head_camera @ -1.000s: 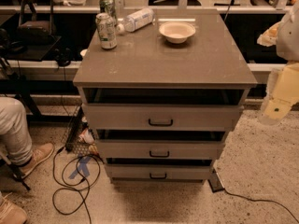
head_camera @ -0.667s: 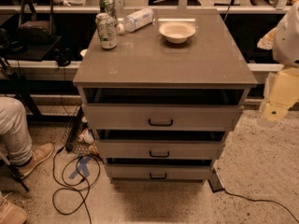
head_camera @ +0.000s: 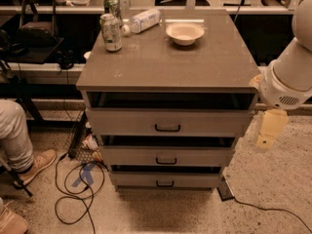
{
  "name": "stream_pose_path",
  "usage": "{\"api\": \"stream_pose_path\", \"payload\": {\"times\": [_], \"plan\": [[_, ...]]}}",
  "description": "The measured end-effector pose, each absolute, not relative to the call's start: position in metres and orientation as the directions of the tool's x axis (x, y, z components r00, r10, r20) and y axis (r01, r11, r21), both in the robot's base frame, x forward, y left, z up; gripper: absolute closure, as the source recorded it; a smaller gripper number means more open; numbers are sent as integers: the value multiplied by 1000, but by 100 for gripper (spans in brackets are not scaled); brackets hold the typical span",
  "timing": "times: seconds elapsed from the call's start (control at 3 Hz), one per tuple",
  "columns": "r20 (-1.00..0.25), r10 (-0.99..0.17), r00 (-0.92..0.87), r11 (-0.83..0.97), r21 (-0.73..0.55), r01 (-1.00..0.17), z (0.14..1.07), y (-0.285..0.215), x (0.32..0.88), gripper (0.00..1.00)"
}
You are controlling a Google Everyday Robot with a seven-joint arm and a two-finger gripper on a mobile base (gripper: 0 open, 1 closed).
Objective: Open top drawer
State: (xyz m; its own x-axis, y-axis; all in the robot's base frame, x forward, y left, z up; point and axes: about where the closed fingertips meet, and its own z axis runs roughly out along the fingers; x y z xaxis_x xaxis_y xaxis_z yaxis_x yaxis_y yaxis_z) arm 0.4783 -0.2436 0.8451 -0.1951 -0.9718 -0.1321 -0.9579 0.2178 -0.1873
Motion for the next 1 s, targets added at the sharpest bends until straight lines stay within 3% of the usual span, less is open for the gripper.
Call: {"api": "stream_pose_path", "payload": {"times": [0.33, 1.0], "plan": [[-132, -972, -195, 218, -187, -958, 845, -244, 478, 0], [-219, -972, -87, 129, -185, -974, 759, -225, 513, 0]]}}
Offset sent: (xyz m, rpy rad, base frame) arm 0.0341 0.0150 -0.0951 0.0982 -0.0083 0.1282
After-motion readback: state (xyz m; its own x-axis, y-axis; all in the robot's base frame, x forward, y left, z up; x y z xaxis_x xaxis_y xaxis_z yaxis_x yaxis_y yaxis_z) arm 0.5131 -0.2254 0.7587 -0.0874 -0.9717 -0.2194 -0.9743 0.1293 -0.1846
